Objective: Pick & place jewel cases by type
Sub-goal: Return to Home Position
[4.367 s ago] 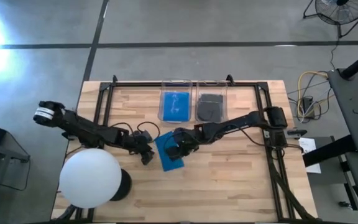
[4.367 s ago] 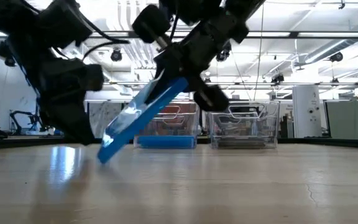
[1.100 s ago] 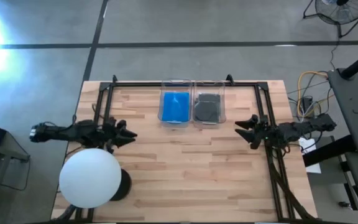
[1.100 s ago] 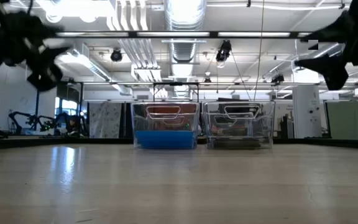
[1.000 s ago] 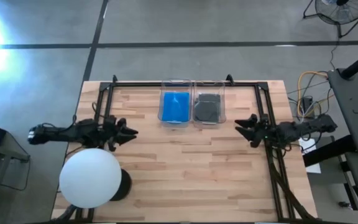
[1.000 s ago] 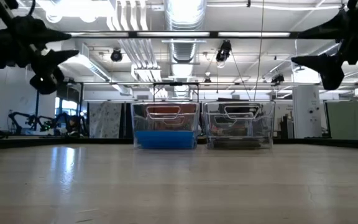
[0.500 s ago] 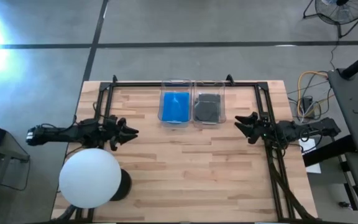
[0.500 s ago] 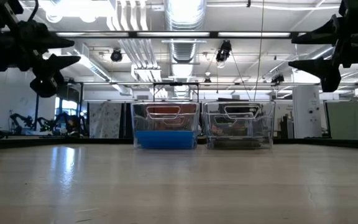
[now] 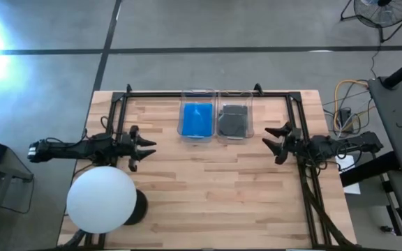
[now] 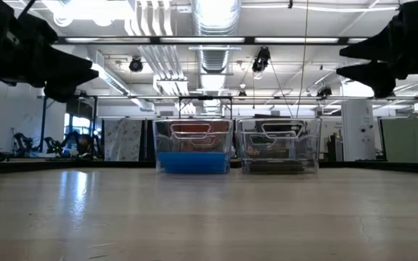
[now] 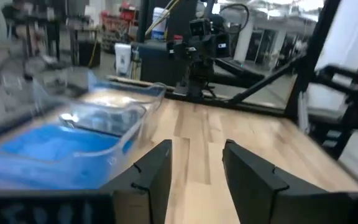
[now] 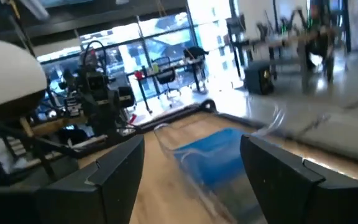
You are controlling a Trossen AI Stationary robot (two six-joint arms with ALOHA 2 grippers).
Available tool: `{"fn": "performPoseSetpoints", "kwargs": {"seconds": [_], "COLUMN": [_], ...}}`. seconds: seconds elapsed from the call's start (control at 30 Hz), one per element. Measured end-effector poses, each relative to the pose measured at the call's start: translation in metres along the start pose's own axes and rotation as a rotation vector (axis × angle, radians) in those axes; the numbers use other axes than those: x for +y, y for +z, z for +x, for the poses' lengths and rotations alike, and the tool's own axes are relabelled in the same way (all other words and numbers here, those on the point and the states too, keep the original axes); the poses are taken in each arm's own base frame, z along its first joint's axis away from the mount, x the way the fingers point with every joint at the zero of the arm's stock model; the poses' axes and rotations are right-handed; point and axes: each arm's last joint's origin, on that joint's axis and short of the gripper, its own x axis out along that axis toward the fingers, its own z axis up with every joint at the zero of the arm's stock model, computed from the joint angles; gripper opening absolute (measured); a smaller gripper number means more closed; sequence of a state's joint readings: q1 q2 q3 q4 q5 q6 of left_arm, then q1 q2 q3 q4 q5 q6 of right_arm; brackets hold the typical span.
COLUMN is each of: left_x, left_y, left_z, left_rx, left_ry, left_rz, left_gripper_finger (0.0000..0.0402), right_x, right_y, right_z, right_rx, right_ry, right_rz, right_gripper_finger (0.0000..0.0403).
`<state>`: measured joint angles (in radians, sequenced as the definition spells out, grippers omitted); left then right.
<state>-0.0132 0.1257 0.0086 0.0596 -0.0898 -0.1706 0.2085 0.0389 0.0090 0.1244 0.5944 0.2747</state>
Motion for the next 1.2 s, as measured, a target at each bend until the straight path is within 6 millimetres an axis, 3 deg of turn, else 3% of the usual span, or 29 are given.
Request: {"fn": "performPoseSetpoints", "kwargs": {"seconds": [0.1, 0.3, 0.43, 0.57, 0.87, 1.03, 1.2], "left_x": [0.000, 0.000, 0.000, 0.000, 0.000, 0.000, 0.000], "left_y": [0.000, 0.000, 0.000, 0.000, 0.000, 0.000, 0.000], "left_z": [0.000, 0.000, 0.000, 0.000, 0.000, 0.000, 0.000], "left_rx": [0.001, 0.000, 0.000, 0.000, 0.003, 0.006, 0.005], "left_ry": [0.000, 0.001, 0.001, 0.001, 0.003, 0.003, 0.003], "left_rz": [0.066, -0.010, -0.055, -0.067, -0.068, -0.068, -0.068], "left_gripper_finger": [0.0126, 0.0126, 0.0126, 0.0126, 0.0126, 0.0126, 0.0126], "right_x": [0.002, 0.009, 0.010, 0.012, 0.017, 0.010, 0.007], "right_y": [0.001, -0.003, -0.005, -0.004, -0.005, -0.005, -0.004], "right_z": [0.000, -0.001, -0.002, -0.003, -0.014, -0.008, -0.006], "right_rx": [-0.003, 0.012, 0.003, 0.008, 0.133, 0.222, 0.177], "right_ry": [0.046, 0.345, 0.394, 0.452, 1.075, 0.940, 0.844], "right_rz": [-0.110, -0.521, -0.627, -0.554, -0.287, -0.126, -0.184], "right_gripper_finger": [0.0261, 0.0262, 0.0256, 0.0250, 0.0256, 0.0259, 0.0253]}}
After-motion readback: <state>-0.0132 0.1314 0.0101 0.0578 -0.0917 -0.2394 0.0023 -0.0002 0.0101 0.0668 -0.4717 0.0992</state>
